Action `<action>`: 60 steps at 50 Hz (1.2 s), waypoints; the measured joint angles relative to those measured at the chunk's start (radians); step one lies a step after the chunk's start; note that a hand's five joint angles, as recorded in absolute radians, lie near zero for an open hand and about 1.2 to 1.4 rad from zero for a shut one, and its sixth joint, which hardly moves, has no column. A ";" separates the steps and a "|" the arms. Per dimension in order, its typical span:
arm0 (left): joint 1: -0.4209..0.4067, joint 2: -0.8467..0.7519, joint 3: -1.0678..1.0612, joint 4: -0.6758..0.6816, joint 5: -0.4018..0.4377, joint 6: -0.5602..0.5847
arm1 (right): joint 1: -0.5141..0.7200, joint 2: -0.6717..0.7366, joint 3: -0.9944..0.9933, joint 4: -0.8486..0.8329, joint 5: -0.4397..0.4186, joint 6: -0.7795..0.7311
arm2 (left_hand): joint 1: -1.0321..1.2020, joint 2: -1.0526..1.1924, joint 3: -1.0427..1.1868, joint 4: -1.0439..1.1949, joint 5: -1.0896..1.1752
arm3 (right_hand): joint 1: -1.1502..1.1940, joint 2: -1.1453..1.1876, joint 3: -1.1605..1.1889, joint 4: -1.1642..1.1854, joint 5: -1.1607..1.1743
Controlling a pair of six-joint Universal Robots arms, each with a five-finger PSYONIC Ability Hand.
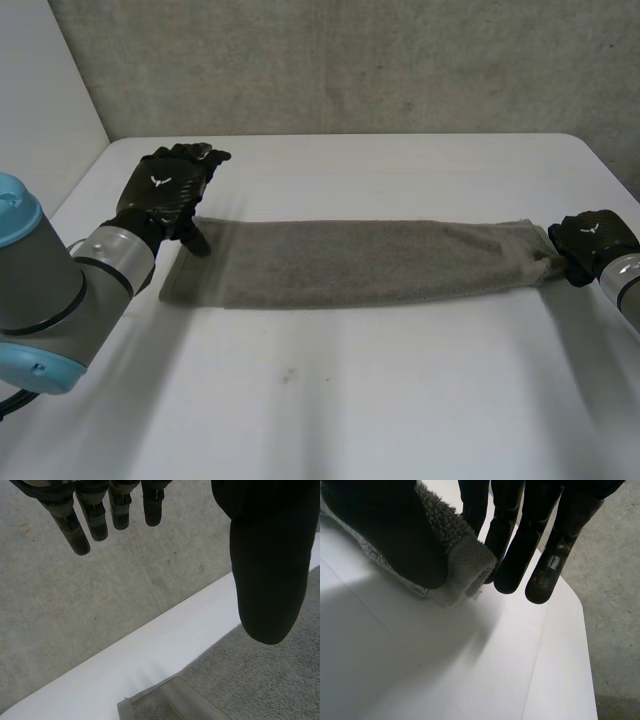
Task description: Fold the towel.
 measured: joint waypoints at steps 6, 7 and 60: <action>-0.006 0.000 -0.008 0.001 0.000 0.000 | 0.000 0.003 -0.001 0.004 0.004 -0.004 | 0.000 0.000 0.000 0.000 0.000 | -0.045 -0.076 -0.080 -0.085 -0.008; -0.007 0.000 -0.009 0.002 0.001 0.000 | 0.000 0.004 -0.001 0.004 0.004 -0.004 | 0.000 0.000 0.000 0.000 0.000 | -0.097 -0.148 -0.152 -0.158 -0.048; -0.028 0.023 -0.029 0.003 -0.002 0.001 | -0.084 -0.090 -0.183 0.133 -0.001 -0.193 | 0.000 0.000 0.000 0.000 0.000 | -0.019 0.001 0.001 0.003 0.078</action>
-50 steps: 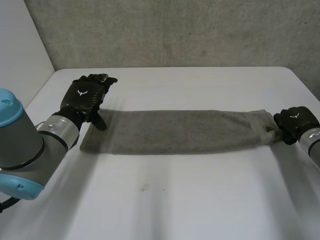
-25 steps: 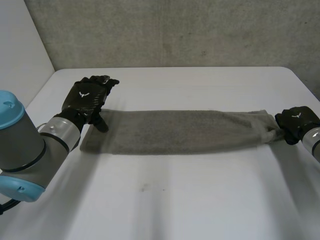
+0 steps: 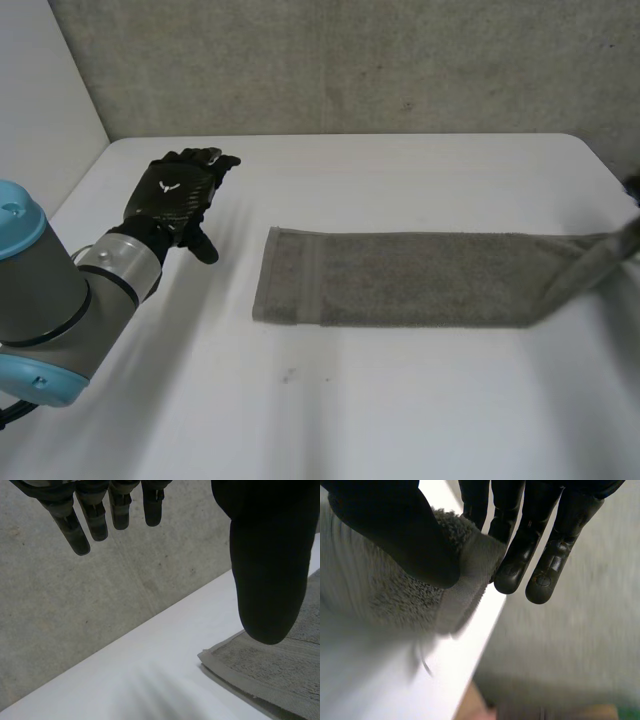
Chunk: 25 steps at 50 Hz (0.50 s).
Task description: Fold the towel.
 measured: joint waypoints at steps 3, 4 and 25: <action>-0.001 0.002 -0.001 0.000 0.000 0.000 | 0.114 0.002 -0.041 -0.006 -0.005 0.018 | 0.000 0.000 0.000 0.000 0.000 | 0.000 0.000 0.004 0.001 0.001; -0.001 0.002 -0.001 0.000 0.000 0.000 | 0.183 0.010 -0.068 -0.010 -0.008 0.025 | 0.000 0.000 0.000 0.000 0.000 | 0.000 0.000 0.004 0.001 0.001; 0.002 0.007 -0.004 0.001 -0.004 0.000 | 0.916 0.436 -0.364 -0.047 -0.061 0.032 | 0.000 0.000 0.000 -0.002 0.000 | -0.062 -0.105 -0.109 -0.118 -0.079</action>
